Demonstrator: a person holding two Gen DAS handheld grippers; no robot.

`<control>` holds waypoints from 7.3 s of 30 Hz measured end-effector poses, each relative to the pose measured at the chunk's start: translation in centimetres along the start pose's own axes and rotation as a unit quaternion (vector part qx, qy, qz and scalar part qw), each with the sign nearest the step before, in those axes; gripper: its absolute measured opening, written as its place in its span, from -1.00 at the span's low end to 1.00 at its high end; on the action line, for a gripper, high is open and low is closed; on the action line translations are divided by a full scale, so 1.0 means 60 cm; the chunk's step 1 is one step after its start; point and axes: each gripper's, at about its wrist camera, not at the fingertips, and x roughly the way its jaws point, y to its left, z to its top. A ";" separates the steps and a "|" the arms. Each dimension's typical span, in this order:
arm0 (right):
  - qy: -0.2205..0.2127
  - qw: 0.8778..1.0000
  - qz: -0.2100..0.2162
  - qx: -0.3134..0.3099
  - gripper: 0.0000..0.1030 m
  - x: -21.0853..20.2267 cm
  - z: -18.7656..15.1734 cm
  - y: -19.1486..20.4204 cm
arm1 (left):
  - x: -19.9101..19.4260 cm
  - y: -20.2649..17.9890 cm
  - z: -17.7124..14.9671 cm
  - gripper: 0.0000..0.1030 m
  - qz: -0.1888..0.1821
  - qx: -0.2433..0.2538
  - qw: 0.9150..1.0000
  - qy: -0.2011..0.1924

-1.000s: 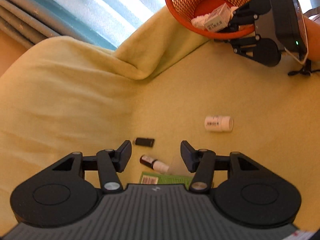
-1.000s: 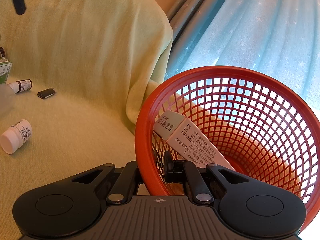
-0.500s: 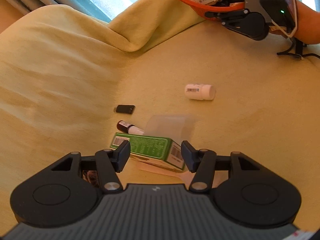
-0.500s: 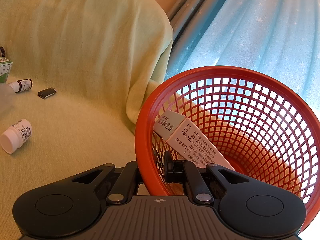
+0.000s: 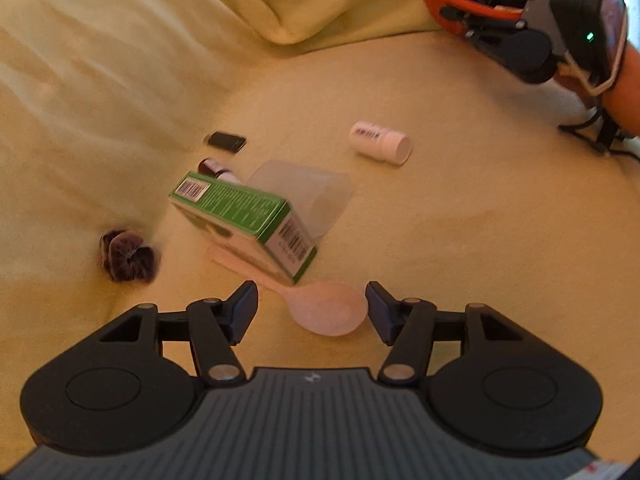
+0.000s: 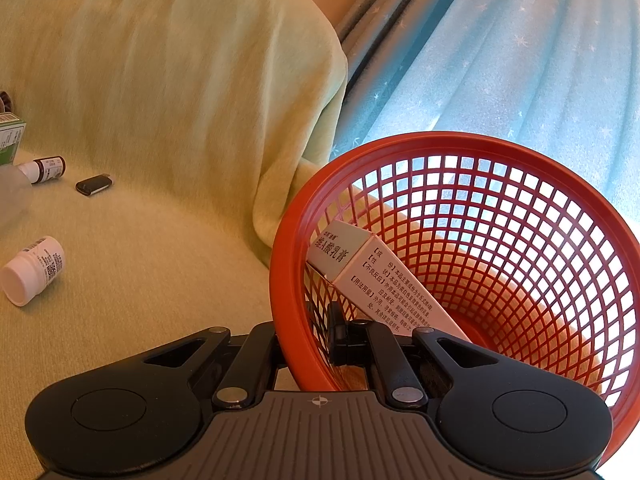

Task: Organize objects
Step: 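Return the left gripper to the items and grasp the pink plastic spoon, then carry the pink spoon with the left gripper and drop it into the wastebasket, then return the left gripper to the items and grasp the green medicine box, then carry the green box with the left gripper and drop it into the wastebasket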

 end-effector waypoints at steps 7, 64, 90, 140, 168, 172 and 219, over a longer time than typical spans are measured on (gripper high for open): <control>0.000 1.000 0.000 -0.001 -0.95 0.000 0.001 0.000 | 0.003 0.070 -0.050 0.07 0.068 -0.029 0.996 0.045; 0.000 1.000 0.002 -0.003 -0.95 0.000 0.000 0.000 | -0.095 0.069 -0.008 -0.51 0.138 -0.009 0.989 -0.051; -0.001 1.000 0.004 0.000 -0.95 0.000 0.002 -0.003 | -0.134 -0.128 0.326 -0.51 -0.066 0.233 0.942 -0.234; -0.001 1.000 0.006 -0.004 -0.95 -0.004 0.000 -0.003 | -0.030 0.077 0.100 0.20 0.042 0.050 0.996 -0.055; 0.000 1.000 0.008 -0.007 -0.95 -0.001 0.000 -0.002 | 0.055 0.112 0.045 -0.06 0.044 -0.037 0.996 0.062; 0.001 1.000 0.008 -0.009 -0.95 -0.002 0.000 -0.001 | 0.064 0.114 0.046 -0.23 0.041 -0.044 0.996 0.068; 0.000 1.000 0.009 -0.008 -0.95 -0.001 0.000 -0.003 | -0.153 -0.046 0.194 -0.52 0.055 0.314 0.925 -0.208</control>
